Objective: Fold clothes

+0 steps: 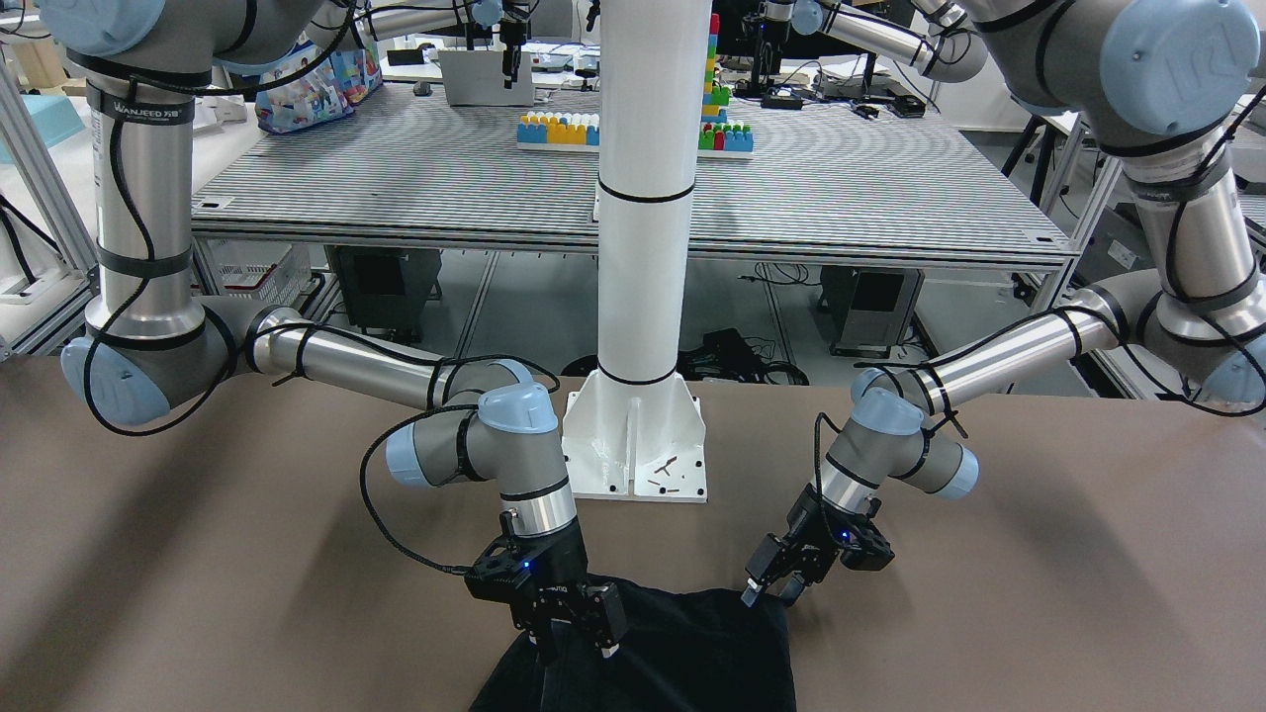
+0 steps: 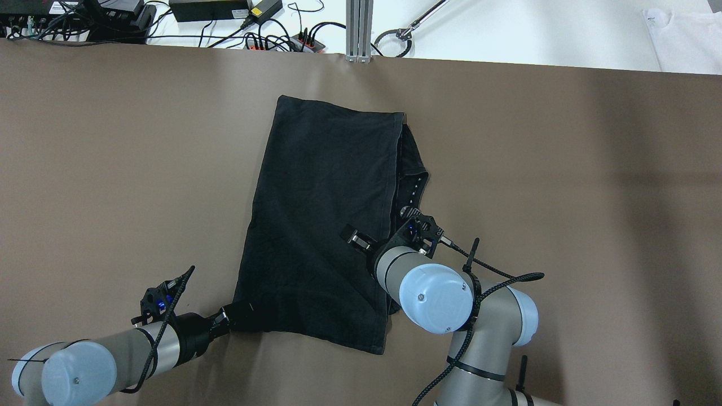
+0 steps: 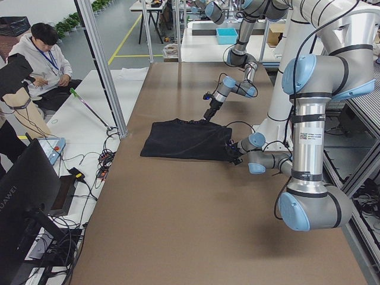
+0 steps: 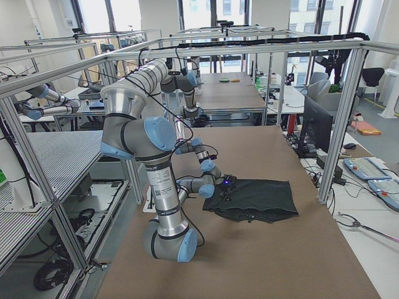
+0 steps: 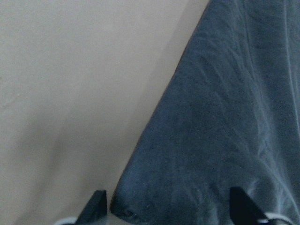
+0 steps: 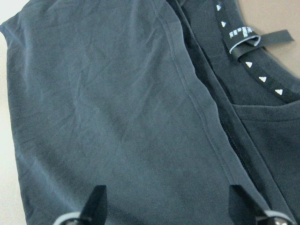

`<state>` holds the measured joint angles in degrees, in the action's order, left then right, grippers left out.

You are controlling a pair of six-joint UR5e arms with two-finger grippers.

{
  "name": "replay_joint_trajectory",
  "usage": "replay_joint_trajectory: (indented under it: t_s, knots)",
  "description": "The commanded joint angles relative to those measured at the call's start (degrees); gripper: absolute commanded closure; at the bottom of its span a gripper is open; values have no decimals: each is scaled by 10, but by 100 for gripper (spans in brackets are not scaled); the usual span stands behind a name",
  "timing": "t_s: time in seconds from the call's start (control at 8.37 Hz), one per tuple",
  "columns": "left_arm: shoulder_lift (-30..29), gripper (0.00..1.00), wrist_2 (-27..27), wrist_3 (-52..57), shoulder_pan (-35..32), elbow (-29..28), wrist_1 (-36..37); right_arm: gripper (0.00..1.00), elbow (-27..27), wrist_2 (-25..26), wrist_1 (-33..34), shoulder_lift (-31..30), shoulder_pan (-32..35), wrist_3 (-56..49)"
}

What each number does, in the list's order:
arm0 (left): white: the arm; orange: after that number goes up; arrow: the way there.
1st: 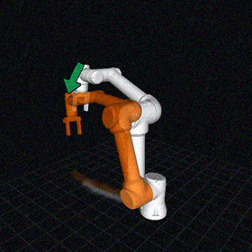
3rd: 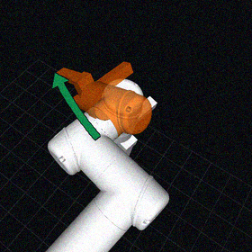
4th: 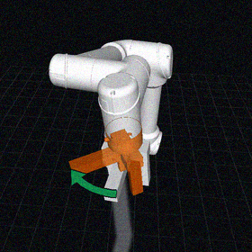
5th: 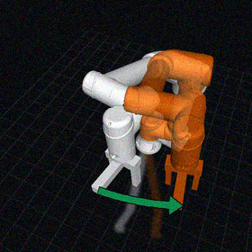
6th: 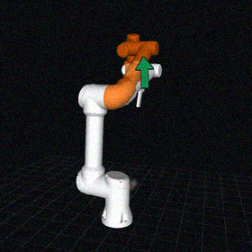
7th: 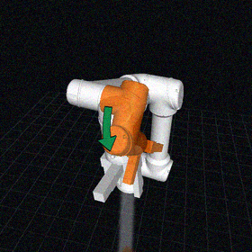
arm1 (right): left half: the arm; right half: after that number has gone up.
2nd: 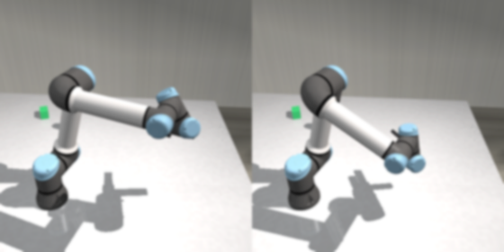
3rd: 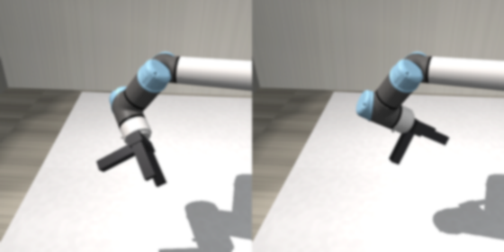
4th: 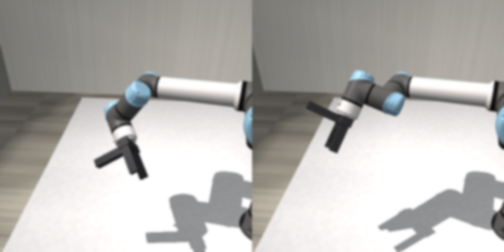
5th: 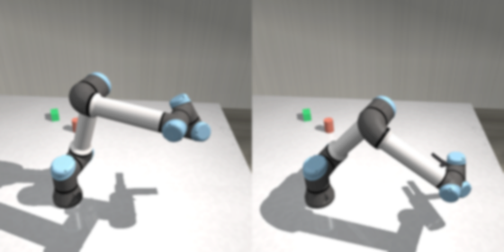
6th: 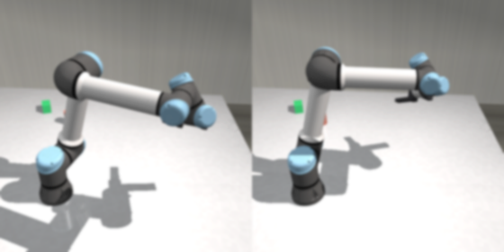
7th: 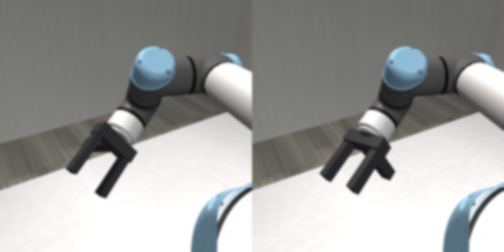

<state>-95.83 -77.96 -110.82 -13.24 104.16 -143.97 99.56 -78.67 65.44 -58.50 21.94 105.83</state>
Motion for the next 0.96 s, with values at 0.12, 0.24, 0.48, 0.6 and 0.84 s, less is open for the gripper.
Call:
replay_joint_trajectory:
  t_s: [0.12, 0.24, 0.48, 0.6, 0.84]
  knots:
    - [-1, 89, 0, 7, 0, 1, 0, 7, 0, 0, -1, 0, 0, 0]
    - [-1, 98, 0, 8, 1, 1, 0, 7, 0, -1, -1, -2, 0, 0]
    - [1, 87, 0, 16, 0, 1, 0, 7, 0, 0, -6, -6, -1, 0]
    - [3, 84, 0, 26, -1, 1, 0, 7, 0, -1, -7, -6, -1, 0]
    - [4, 84, 0, 29, -1, 0, 0, 7, 0, -1, -7, -7, -1, 0]
